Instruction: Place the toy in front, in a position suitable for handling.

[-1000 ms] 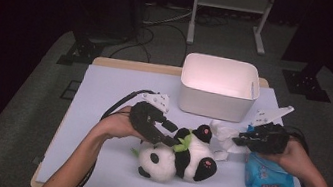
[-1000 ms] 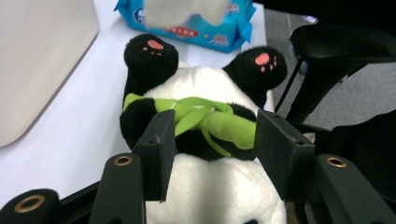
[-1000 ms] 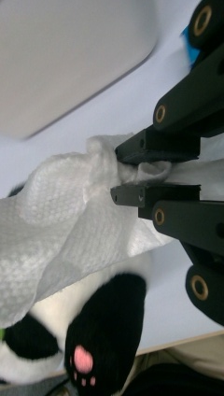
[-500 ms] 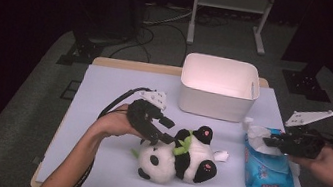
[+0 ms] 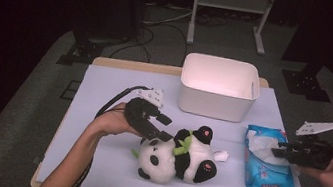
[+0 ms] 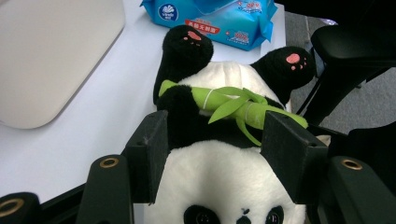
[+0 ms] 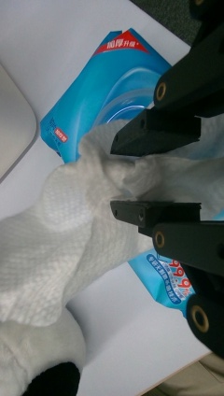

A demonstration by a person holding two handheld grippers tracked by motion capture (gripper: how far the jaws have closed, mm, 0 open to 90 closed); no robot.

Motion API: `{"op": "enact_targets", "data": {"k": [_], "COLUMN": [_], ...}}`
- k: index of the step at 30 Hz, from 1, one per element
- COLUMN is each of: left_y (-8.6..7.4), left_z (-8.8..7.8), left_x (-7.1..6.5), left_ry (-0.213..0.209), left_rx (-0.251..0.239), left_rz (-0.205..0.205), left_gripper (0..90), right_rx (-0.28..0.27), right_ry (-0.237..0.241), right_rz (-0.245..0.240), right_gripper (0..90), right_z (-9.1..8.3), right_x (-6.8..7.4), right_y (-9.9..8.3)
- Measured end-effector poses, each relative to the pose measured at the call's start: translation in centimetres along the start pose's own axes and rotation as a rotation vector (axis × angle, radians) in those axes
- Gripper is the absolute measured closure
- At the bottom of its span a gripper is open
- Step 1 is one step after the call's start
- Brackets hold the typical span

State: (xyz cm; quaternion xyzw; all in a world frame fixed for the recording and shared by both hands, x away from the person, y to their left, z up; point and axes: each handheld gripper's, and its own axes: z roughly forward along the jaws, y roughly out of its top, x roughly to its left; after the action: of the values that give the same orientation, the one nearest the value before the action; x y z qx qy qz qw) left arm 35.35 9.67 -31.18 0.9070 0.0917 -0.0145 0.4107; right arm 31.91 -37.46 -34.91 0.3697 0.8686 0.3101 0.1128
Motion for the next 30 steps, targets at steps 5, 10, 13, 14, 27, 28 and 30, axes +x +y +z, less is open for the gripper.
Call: {"op": "enact_targets", "data": {"k": [5, 10, 13, 14, 27, 28, 30], "left_y": [-0.1, -0.2, -0.2, -0.2, -0.2, -0.1, -0.1], "left_z": [0.2, 0.2, 0.1, 0.0, -0.1, -0.1, -0.1], "left_x": [0.0, 0.1, 0.2, 0.2, 0.0, 0.0, 0.1], "left_ry": [0.001, 0.010, 0.016, 0.017, 0.025, 0.026, 0.027], "left_rx": [0.009, 0.012, 0.008, 0.008, 0.003, 0.008, 0.010], "left_rz": [-0.001, -0.007, -0.013, -0.013, -0.008, -0.003, -0.003], "left_gripper": [39.4, 38.1, 37.0, 36.9, 34.3, 34.3, 34.0], "right_rx": [-0.028, -0.030, -0.035, -0.040, -0.056, -0.067, -0.078], "right_ry": [0.024, 0.044, 0.055, 0.058, 0.019, 0.018, -0.005], "right_rz": [0.005, 0.000, 0.001, 0.001, -0.019, -0.023, -0.020], "right_gripper": [57.0, 52.2, 50.9, 50.8, 62.8, 67.4, 69.3], "right_z": [-0.7, -1.0, -1.1, -1.2, -2.0, -2.1, -2.1], "right_x": [0.1, 0.3, 0.4, 0.5, 1.0, 1.0, 0.9], "right_y": [0.0, 0.4, 0.6, 0.7, 1.4, 1.4, 1.4]}}
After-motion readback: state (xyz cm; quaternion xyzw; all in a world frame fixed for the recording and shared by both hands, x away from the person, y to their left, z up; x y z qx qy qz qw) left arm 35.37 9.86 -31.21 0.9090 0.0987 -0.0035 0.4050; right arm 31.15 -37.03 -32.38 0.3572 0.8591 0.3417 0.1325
